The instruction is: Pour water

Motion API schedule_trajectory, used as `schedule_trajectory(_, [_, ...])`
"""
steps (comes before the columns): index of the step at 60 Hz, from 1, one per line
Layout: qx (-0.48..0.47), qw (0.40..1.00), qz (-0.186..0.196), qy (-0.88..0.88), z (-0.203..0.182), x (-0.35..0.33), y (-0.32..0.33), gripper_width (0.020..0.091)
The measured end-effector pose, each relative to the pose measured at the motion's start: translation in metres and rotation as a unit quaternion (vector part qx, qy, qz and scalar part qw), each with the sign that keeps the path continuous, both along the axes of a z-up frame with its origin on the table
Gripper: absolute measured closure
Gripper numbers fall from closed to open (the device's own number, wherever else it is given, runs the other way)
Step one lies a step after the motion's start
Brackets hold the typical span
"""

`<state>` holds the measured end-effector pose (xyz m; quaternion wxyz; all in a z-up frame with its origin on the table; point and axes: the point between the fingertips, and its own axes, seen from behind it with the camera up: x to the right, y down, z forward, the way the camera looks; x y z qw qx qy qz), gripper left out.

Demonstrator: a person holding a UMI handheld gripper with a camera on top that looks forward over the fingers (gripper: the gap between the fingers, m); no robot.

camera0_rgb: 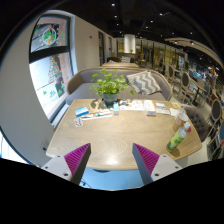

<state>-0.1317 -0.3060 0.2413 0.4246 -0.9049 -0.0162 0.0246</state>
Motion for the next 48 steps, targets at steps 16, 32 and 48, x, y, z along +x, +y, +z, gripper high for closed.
schedule_trajectory(16, [-0.012,1.0,-0.007,0.004,-0.046,0.121,0.002,0.0255])
schedule_trajectory(32, [-0.015,0.999,-0.046,0.016,-0.111,0.256,0.001,0.0252])
schedule_trajectory(48, [0.042,0.997,-0.054,0.02,-0.147,0.336,0.082,0.0249])
